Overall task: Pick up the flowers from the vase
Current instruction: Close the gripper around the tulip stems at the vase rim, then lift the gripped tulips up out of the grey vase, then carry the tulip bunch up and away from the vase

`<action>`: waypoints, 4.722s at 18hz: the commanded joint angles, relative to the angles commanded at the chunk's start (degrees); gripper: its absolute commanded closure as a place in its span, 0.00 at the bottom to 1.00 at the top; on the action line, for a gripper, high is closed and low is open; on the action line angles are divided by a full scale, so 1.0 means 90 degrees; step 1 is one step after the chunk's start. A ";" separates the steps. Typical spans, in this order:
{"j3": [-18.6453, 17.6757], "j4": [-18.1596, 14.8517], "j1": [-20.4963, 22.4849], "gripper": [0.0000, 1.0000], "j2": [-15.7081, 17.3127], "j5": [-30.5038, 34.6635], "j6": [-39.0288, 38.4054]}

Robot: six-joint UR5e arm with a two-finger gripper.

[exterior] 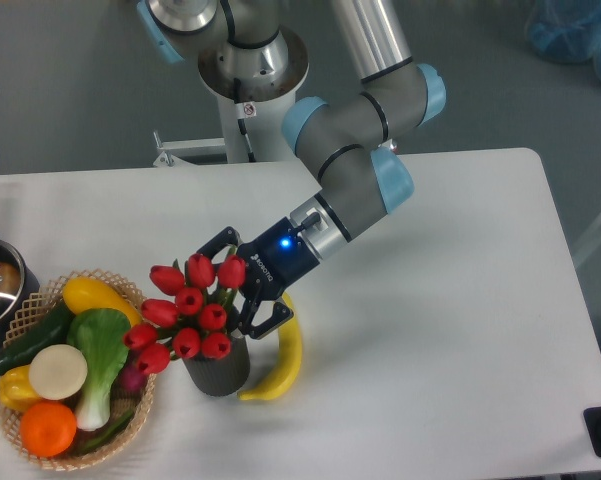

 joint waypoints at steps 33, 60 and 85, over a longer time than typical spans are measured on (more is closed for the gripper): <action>0.0029 0.0039 0.0566 0.63 0.0791 -0.0810 -0.0908; 0.1748 0.0020 0.1678 0.63 0.1025 -0.0332 -0.3476; 0.0869 0.0088 0.3740 0.67 0.0996 0.0088 -0.2227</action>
